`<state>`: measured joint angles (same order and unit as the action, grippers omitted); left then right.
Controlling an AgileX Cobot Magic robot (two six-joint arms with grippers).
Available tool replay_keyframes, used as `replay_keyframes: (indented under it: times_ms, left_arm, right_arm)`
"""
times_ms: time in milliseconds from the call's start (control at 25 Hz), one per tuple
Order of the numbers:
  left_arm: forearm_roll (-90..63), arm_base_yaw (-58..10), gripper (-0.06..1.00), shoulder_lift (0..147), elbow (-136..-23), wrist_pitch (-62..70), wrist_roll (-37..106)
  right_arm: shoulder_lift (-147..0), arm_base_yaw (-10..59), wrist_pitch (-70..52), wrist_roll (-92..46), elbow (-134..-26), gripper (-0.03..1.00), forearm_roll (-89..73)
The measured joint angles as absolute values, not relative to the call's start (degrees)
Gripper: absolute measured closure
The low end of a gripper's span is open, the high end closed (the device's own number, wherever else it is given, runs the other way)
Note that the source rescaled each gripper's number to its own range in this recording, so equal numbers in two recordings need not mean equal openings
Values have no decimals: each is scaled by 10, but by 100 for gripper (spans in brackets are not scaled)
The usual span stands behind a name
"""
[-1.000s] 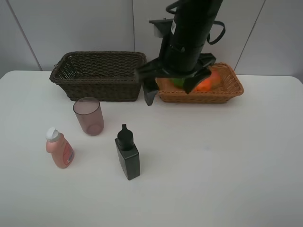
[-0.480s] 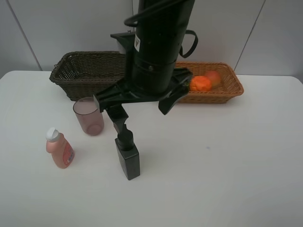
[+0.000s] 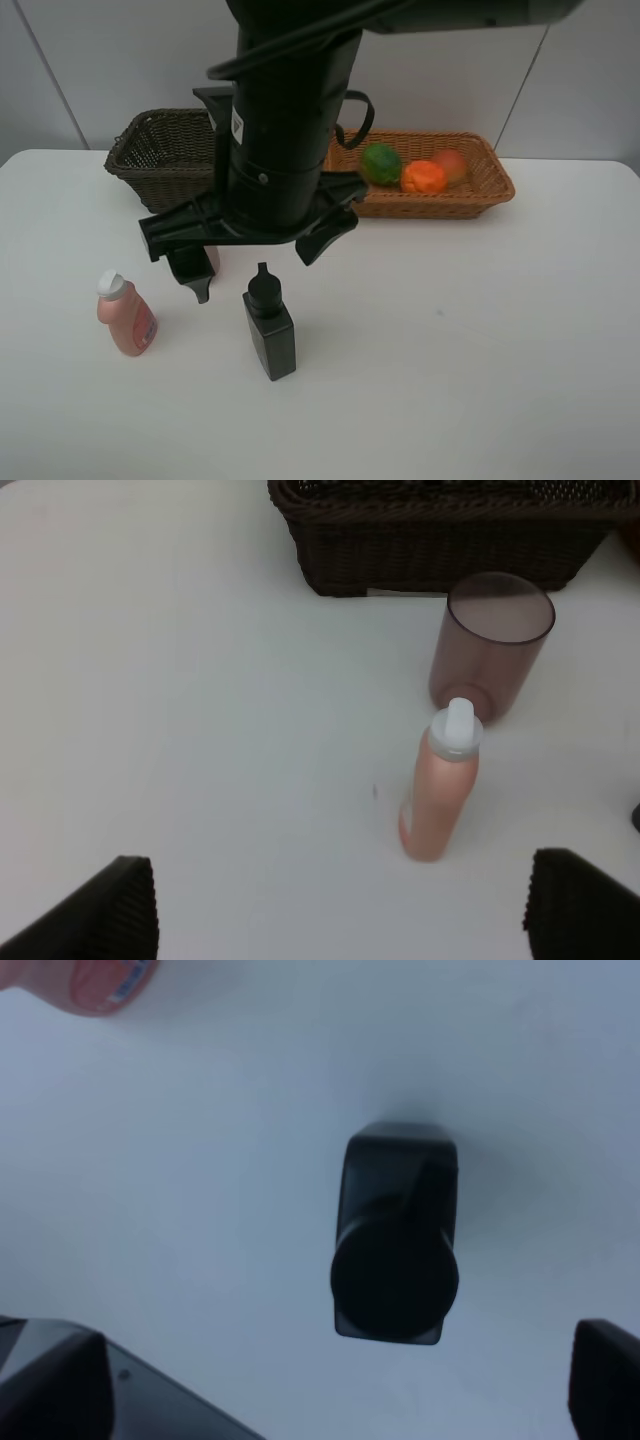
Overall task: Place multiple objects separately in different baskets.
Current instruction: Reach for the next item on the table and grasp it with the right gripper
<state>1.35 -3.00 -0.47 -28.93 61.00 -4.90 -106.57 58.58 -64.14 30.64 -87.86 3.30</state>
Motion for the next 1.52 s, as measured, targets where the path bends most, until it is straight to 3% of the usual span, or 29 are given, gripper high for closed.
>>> replay_keyframes:
  times_ms: [1520]
  left_arm:
    - [14, -30, -2, -5, -289, 610, -49]
  right_arm:
    - [-1197, 586, -567, 349, -879, -1, 96]
